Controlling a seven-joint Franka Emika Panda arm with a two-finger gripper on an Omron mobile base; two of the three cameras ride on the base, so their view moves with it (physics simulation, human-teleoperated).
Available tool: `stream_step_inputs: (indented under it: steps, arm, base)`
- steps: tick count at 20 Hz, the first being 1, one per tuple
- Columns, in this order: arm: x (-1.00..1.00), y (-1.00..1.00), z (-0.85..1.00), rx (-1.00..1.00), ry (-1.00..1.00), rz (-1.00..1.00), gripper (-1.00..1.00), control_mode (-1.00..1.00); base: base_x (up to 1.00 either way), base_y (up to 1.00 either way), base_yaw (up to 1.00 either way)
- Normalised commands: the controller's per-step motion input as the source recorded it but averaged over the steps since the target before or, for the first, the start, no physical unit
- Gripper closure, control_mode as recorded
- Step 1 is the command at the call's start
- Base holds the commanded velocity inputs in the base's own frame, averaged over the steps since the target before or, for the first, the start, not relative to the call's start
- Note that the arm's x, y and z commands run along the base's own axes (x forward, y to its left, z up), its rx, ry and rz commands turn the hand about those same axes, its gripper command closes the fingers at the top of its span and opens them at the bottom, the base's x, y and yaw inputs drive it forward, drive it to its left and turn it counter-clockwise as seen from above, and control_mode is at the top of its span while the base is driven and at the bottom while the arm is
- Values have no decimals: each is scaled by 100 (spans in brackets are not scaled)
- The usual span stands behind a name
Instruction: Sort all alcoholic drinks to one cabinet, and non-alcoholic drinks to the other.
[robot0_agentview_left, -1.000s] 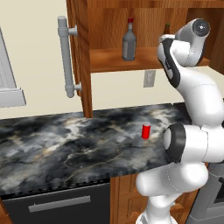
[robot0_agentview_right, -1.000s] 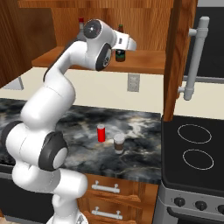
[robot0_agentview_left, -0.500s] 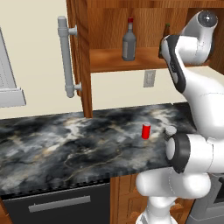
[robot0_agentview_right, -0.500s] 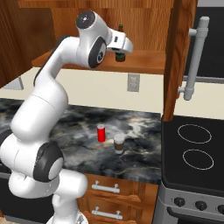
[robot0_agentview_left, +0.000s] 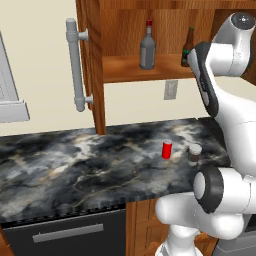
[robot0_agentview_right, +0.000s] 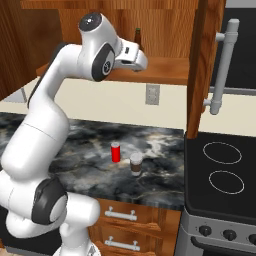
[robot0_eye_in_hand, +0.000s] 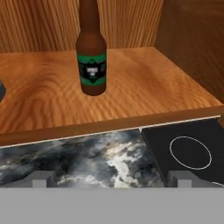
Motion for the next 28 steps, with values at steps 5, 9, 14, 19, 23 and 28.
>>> stream_step_inputs:
  steps: [5,9,14,19,23,28]
  arm:
    - [-37,16,-27,0,10,2,-100,-100]
    - [-33,13,-27,0,9,2,-100,-100]
    - [-34,9,-22,0,9,1,-100,-100]
    - [-30,1,-23,0,8,0,-100,-100]
    - [-20,0,-29,0,6,0,-100,-100]
    - [-22,4,-43,0,1,0,-100,-100]
  base:
    - [0,0,0]
    - [0,0,0]
    - [0,0,0]
    - [0,0,0]
    - [0,0,0]
    - [0,0,0]
